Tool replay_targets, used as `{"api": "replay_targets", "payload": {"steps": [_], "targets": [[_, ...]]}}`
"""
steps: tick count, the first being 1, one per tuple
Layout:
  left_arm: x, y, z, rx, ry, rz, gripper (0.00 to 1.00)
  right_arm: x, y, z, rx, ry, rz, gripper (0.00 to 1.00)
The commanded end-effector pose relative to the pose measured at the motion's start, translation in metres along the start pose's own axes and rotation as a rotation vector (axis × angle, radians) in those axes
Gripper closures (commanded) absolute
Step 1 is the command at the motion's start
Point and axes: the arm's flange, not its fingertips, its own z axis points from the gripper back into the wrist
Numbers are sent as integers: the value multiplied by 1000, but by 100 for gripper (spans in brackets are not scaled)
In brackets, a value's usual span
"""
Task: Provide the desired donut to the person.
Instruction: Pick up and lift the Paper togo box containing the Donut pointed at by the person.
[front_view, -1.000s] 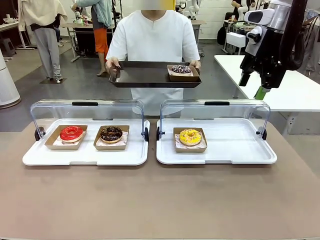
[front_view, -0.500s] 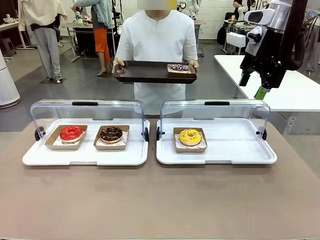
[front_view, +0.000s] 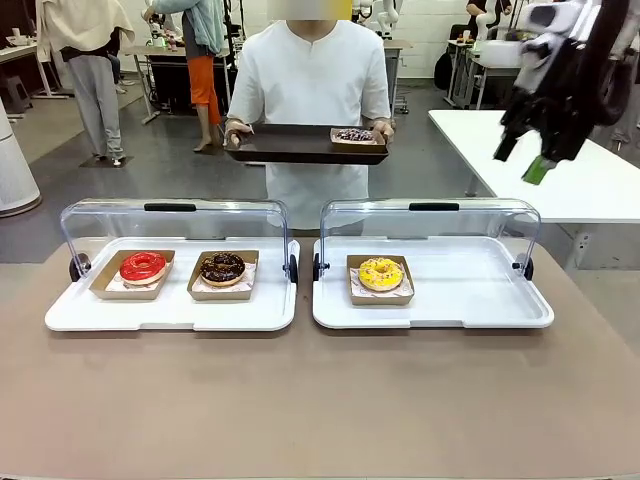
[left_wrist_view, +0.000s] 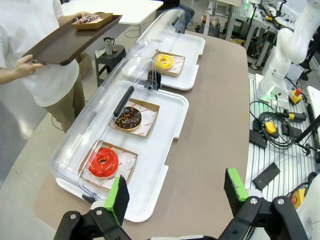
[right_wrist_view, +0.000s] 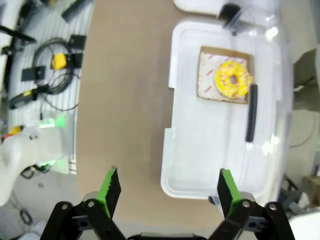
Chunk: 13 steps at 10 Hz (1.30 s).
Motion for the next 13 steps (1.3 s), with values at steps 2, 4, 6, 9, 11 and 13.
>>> {"api": "replay_targets", "payload": {"steps": [2,4,6,9,11,13], "targets": [[1,-1,1,-6,-14,-8,0,-108,-40,36,-78,-250,-117,0],[1,-1,1,-6,-14,-8,0,-178,-43,36,-88,-398,-105,0],[1,-1,1,-6,-14,-8,0,-236,-38,28,-22,-584,-95,0],[1,-1,1,-6,-14,-8,0,-296,-3,20,-4,-725,-143,0],[1,-1,1,-6,-14,-8,0,-314,37,15,-60,-751,-191,0],[1,-1,1,-6,-14,-8,0,-308,67,9,-78,-756,-194,0]]}}
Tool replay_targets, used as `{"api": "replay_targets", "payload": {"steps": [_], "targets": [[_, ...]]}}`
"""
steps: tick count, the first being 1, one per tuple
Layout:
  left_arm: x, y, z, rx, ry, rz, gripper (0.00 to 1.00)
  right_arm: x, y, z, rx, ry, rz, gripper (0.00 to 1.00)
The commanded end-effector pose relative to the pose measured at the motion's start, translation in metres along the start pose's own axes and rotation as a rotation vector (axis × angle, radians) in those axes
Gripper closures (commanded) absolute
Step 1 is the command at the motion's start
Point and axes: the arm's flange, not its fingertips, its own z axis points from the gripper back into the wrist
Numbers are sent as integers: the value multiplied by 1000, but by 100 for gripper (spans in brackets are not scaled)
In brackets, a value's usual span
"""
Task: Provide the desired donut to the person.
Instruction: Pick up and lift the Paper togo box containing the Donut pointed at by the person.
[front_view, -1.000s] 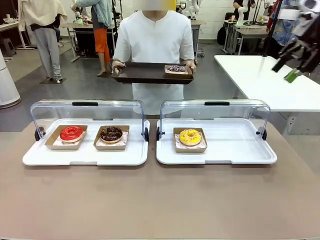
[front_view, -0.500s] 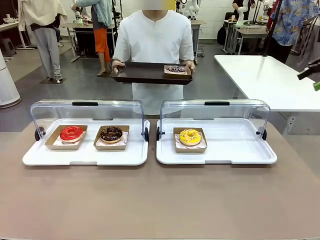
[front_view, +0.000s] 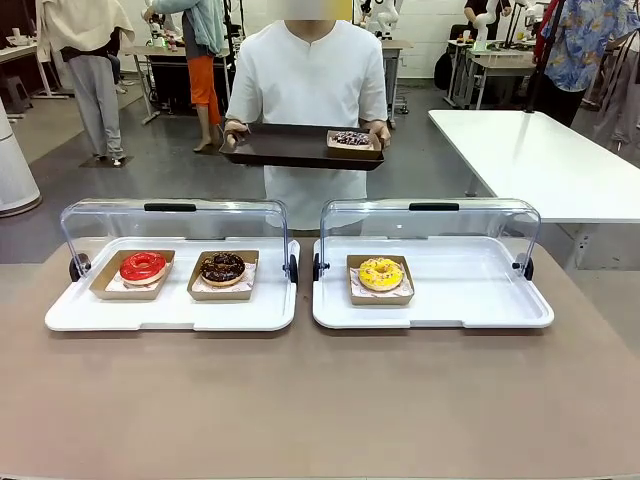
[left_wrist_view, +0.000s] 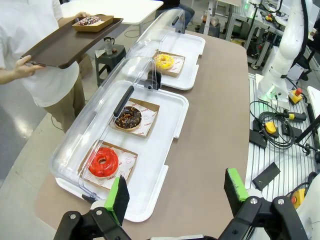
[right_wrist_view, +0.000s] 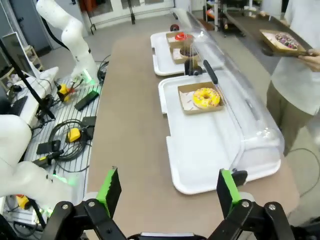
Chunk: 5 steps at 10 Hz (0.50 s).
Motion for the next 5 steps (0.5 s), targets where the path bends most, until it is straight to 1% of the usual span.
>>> {"api": "replay_targets", "payload": {"steps": [1,3,5], "targets": [[1,0,2,-5,-15,-8,0,4,35,-27,-20,3,30,0],[1,0,2,-5,-15,-8,0,8,55,-37,9,-11,52,0],[1,0,2,-5,-15,-8,0,14,65,-36,-22,-9,50,0]]}}
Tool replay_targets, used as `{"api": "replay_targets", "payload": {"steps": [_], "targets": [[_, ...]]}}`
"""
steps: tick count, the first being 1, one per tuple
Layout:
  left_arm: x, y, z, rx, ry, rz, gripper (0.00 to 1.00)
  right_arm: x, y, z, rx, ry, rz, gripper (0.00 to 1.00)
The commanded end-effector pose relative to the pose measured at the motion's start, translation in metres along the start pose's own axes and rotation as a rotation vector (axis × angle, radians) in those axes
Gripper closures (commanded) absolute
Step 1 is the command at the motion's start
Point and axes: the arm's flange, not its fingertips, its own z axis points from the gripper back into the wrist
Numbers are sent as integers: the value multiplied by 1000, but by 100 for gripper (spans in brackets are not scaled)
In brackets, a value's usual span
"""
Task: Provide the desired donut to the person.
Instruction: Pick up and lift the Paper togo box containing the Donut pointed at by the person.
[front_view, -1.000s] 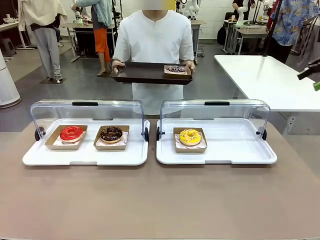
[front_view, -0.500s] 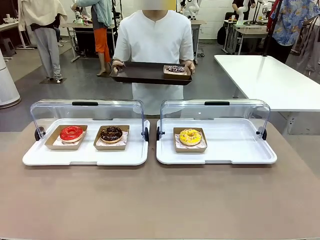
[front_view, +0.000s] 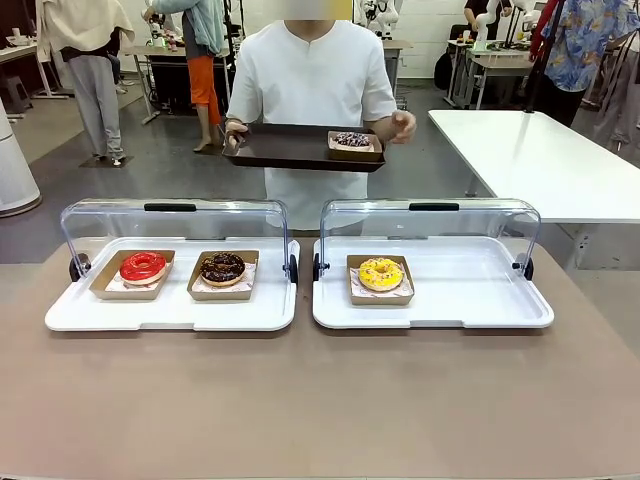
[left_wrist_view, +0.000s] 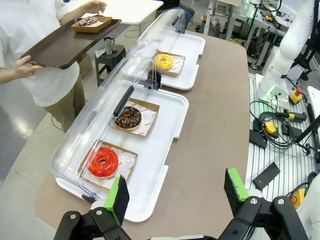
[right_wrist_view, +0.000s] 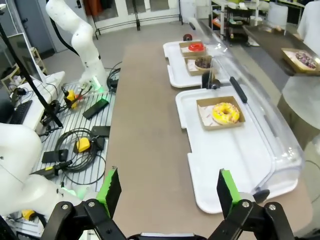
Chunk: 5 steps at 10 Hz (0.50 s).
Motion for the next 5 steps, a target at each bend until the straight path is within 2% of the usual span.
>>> {"api": "replay_targets", "payload": {"steps": [1,2,3,4,5], "targets": [[1,0,2,-5,-15,-8,0,0,6,-2,-41,17,21,0],[1,0,2,-5,-15,-8,0,-1,2,0,-45,26,-2,0],[1,0,2,-5,-15,-8,0,-5,-13,-4,-100,62,-135,0],[1,0,2,-5,-15,-8,0,2,4,3,-25,8,6,0],[1,0,2,-5,-15,-8,0,2,4,3,-25,8,6,0]]}}
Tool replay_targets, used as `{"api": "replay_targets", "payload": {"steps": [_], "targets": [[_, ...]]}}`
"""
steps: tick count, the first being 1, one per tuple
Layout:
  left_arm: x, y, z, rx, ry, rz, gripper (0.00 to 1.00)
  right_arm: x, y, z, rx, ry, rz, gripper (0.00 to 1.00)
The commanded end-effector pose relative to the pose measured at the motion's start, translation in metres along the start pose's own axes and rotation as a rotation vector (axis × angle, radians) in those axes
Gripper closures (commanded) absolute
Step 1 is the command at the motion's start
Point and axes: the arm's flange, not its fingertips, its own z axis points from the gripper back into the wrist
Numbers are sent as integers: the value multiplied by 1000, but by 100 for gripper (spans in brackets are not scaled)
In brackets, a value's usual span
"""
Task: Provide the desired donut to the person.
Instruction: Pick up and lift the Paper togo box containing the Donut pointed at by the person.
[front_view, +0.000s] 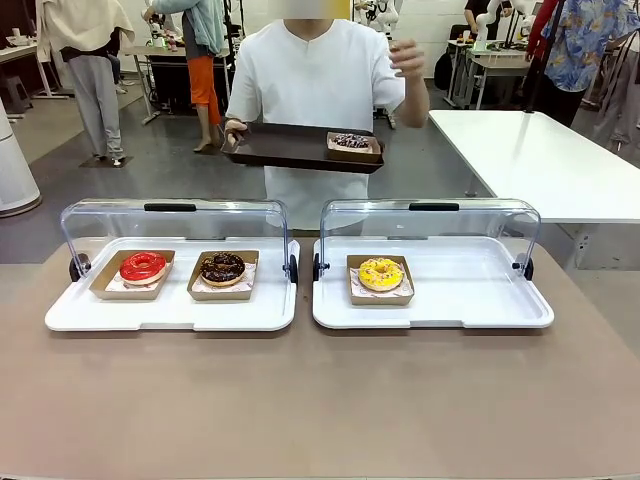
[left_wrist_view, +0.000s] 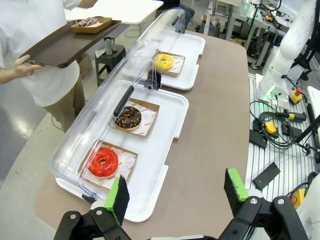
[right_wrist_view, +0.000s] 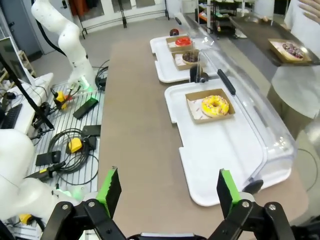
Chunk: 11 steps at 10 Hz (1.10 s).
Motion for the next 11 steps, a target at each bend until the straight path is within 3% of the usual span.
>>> {"api": "replay_targets", "payload": {"steps": [1,11], "targets": [[1,0,1,-5,-15,-8,0,2,5,-1,25,-15,33,0],[1,0,1,-5,-15,-8,0,2,5,-1,25,-15,33,0]]}}
